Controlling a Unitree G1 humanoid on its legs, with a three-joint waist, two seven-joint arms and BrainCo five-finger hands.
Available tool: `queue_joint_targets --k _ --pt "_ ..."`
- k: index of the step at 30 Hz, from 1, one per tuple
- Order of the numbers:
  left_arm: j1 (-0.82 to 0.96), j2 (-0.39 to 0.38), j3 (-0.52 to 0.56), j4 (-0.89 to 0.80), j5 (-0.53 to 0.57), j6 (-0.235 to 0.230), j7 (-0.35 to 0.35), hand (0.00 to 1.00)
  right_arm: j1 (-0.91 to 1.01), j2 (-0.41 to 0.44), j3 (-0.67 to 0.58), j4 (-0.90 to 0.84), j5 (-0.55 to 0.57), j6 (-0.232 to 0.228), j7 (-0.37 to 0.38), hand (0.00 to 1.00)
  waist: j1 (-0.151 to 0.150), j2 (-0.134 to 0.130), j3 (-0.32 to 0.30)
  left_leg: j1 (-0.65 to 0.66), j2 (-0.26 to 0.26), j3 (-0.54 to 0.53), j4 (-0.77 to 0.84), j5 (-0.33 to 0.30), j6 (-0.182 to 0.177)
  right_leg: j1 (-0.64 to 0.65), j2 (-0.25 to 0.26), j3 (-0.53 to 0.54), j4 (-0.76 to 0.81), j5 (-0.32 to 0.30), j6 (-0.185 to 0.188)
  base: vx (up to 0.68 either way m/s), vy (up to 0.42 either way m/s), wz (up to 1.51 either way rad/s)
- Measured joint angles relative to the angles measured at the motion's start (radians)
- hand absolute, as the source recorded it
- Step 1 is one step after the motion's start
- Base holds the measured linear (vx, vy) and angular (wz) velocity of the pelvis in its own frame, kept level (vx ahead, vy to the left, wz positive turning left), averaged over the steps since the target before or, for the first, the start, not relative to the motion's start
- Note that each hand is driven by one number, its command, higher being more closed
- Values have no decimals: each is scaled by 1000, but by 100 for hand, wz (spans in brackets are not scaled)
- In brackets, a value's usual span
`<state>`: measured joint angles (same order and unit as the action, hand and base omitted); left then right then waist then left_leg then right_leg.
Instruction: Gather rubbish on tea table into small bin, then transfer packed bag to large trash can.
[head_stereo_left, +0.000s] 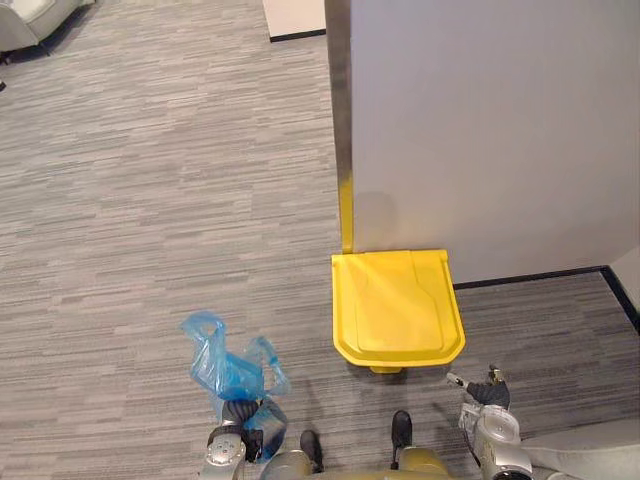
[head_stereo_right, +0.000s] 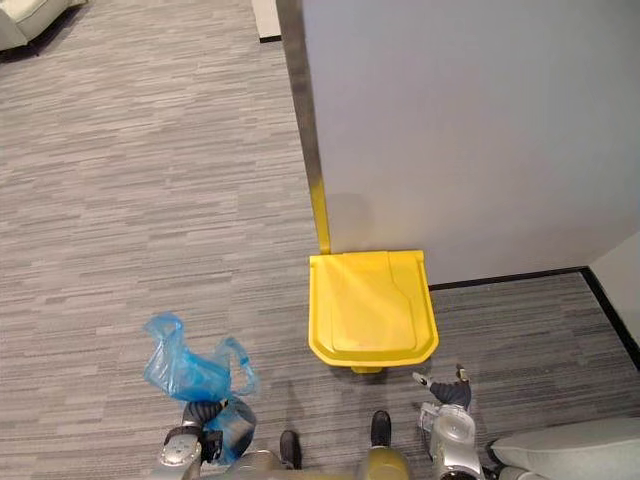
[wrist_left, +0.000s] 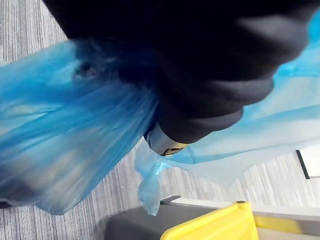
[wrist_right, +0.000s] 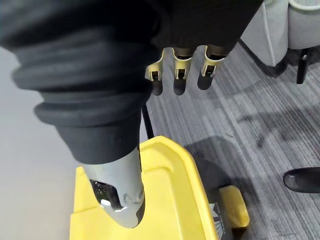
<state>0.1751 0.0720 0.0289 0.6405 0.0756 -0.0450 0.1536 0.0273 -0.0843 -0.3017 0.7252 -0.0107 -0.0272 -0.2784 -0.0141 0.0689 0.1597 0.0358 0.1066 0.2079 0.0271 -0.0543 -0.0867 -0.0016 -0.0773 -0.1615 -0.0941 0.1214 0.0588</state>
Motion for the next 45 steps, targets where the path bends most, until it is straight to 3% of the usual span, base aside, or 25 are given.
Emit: queue_joint_targets --k 8,10,12,17,21,23,25,26,27,28,29,31,45 --pt "-26 14 -1 3 6 -1 -1 100 -19 -1 5 17 0 -1 3 0 0 -19 -2 -6 1 0 34 7 -1 15 6 -6 -1 -3 -4 33 -10 2" --pt "-35 14 -9 3 6 -1 -1 100 -35 -2 6 41 0 -1 3 0 1 -29 0 -35 4 -11 115 -12 -16 13 0 -2 16 -8 -1 -77 -20 -3" --pt "-38 14 -19 3 5 -2 -1 100 -39 -2 6 41 0 -1 4 0 1 -23 -1 -37 17 -14 132 -37 -3 6 4 -2 40 -19 -2 -122 4 -3" --pt "-43 15 -24 4 5 -2 0 100 -36 -2 5 40 -2 -1 7 0 -9 -46 -3 -43 5 -10 61 -22 -6 -65 1 29 63 -21 2 -140 -4 -13" --pt "-46 41 -19 19 5 -2 2 100 -52 -1 32 40 -23 7 8 0 0 -55 5 -85 -6 51 71 -22 -2 -165 6 120 103 0 19 -49 26 -64" --pt "-62 62 -13 20 3 -2 4 100 -55 -3 47 40 -32 12 7 0 -4 -61 13 -134 -1 74 149 -40 35 -229 11 150 167 15 3 -45 26 -55" --pt "-78 61 8 17 1 -2 4 100 -66 -14 66 39 -32 14 6 0 -1 -53 25 -141 22 108 151 -46 51 -235 20 167 182 10 22 -83 15 -43" --pt "-88 60 20 17 1 -3 5 100 -68 -14 68 37 -32 15 6 0 -3 -50 31 -141 26 111 157 -46 51 -257 11 145 276 -62 -3 -121 -5 -12" --pt "-88 64 21 10 -3 -3 8 100 -65 -14 66 38 -32 17 6 0 -4 -52 30 -126 21 102 154 -47 50 -275 -5 78 502 -206 -31 -47 -56 13" --pt "-79 66 21 -3 -3 -3 10 100 -63 -13 66 37 -32 15 5 0 -4 -61 27 -97 10 96 150 -49 46 -224 -19 68 498 -278 -8 37 -52 9" --pt "-75 61 23 -3 -3 -3 11 100 -63 -20 66 37 -32 12 5 0 4 -62 26 -95 5 91 153 -56 35 -199 -15 68 443 -278 -14 50 -42 -3" --pt "-58 47 22 -5 -4 -3 15 100 -88 -36 66 40 -32 9 4 0 9 -24 14 -115 23 63 141 -49 20 -159 26 61 309 -204 -20 35 3 -12" --pt "-63 44 15 18 -5 -2 20 100 -53 -23 18 46 -30 11 -1 0 4 -31 17 -20 2 -17 39 20 20 -20 32 -12 209 -179 -30 44 -7 15"
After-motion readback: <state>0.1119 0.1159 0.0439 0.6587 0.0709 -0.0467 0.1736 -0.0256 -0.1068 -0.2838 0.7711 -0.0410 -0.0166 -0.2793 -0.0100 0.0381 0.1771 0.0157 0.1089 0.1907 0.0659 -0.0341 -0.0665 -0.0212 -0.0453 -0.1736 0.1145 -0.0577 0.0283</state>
